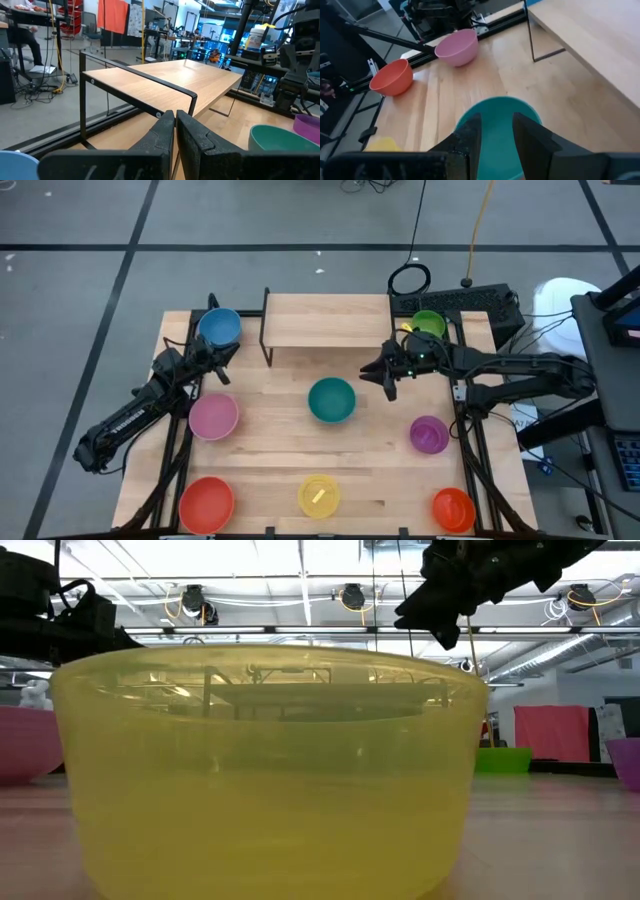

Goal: Place and stack bowls onto a shelf
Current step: Put the dark green bowl on the shelf

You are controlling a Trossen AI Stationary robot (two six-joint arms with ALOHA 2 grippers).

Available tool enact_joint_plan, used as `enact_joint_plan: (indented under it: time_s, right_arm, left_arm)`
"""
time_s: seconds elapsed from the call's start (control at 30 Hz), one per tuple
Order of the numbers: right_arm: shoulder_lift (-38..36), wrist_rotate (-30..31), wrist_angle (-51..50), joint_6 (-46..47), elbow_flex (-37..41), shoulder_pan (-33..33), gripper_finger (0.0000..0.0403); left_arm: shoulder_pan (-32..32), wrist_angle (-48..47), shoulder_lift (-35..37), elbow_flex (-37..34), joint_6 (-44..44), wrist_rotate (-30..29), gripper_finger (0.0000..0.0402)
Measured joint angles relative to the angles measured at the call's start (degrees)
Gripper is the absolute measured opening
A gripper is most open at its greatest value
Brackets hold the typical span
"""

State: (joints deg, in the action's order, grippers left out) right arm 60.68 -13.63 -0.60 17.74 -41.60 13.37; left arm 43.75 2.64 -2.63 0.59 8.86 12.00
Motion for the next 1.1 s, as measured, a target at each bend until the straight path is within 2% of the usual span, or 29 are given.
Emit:
enact_joint_plan:
  time_s: [0.2,0.47,0.63,0.83,1.1]
  right_arm:
    - [2.3,-0.1,-4.3,-3.1,-4.6,0.0,0.0102]
    - [7.3,0.0,-24.5,-13.1,-15.7,-0.4,0.0102]
    - [11.7,-0.1,-33.5,-19.5,-20.6,-2.7,0.0102]
    - [16.5,-0.1,-33.6,-25.1,-22.1,-6.3,0.0102]
    - [22.5,0.0,-29.6,-26.3,-22.1,-10.5,0.0102]
  left_arm:
    - [0.0,0.0,0.0,0.0,0.1,0.0,0.0024]
    - [0.0,-0.1,0.0,0.0,-0.1,0.0,0.0024]
    - [0.0,-0.1,0.0,0.0,-0.7,0.0,0.0024]
    - [0.0,-0.2,0.0,0.0,-1.3,0.0,0.0024]
    - [0.0,-0.2,0.0,0.0,-1.4,0.0,0.0024]
